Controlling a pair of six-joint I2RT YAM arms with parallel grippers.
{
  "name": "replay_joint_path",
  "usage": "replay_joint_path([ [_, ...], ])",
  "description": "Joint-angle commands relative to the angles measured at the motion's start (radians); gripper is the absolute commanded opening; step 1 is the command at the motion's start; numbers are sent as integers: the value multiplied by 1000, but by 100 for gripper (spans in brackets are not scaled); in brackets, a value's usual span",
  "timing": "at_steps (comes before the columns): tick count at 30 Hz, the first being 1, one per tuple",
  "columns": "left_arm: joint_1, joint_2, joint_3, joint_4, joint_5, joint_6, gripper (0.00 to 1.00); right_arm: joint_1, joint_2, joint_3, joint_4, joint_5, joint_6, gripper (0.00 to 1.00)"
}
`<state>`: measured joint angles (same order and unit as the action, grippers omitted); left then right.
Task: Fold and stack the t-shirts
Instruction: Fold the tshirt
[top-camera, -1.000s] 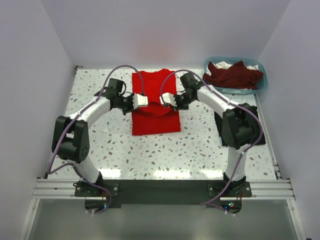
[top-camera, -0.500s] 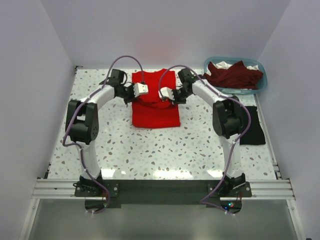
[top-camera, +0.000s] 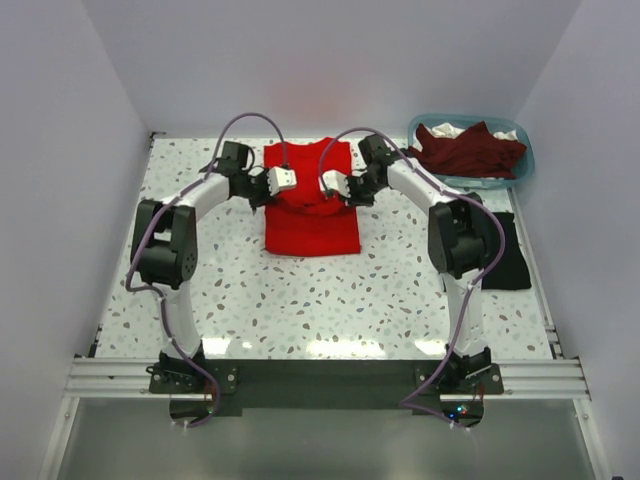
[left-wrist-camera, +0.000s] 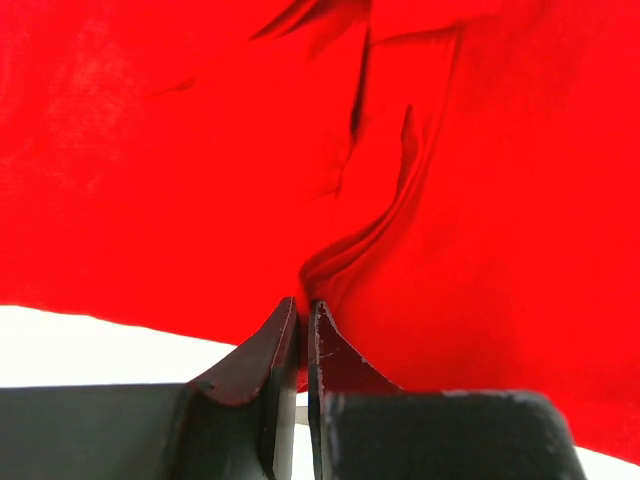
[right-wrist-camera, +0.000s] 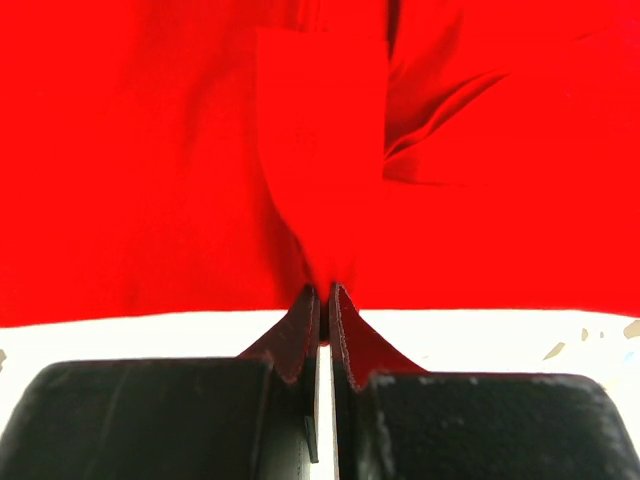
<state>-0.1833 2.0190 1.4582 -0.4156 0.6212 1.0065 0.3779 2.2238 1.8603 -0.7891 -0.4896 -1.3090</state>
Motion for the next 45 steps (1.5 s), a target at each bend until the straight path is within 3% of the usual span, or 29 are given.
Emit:
replay_joint_path([
  [1, 10, -52, 10, 41, 48, 4, 3, -11, -73, -9, 11, -23, -9, 0],
  [7, 10, 12, 70, 32, 17, -9, 7, -24, -17, 46, 4, -14, -6, 0],
  [8, 10, 18, 85, 31, 12, -19, 12, -24, -7, 53, 8, -4, -7, 8],
  [9, 10, 38, 94, 29, -6, -31, 24, -24, 0, 60, 16, 15, 2, 13],
  [10, 10, 44, 109, 67, -24, -99, 30, -22, 17, 80, 25, 28, 43, 28],
  [13, 21, 70, 163, 89, -81, -224, 44, -28, 36, 135, 70, 83, 170, 55],
  [16, 48, 46, 157, 106, -80, -302, 50, -36, 22, 161, 73, 124, 279, 64],
  [20, 77, -66, 43, 83, -48, -362, 50, -56, -99, 108, -19, 71, 405, 61],
  [27, 39, -357, -235, 46, 56, -261, 52, -25, -302, -186, -73, -30, 315, 40],
  [32, -71, -446, -426, 69, 31, -105, 53, 51, -314, -328, 2, -23, 249, 41],
  [37, -127, -457, -521, 123, 6, 4, 54, 82, -254, -354, 56, 3, 214, 41],
  [45, -130, -332, -550, 150, -96, 96, 55, 90, -197, -420, 88, 43, 143, 43],
])
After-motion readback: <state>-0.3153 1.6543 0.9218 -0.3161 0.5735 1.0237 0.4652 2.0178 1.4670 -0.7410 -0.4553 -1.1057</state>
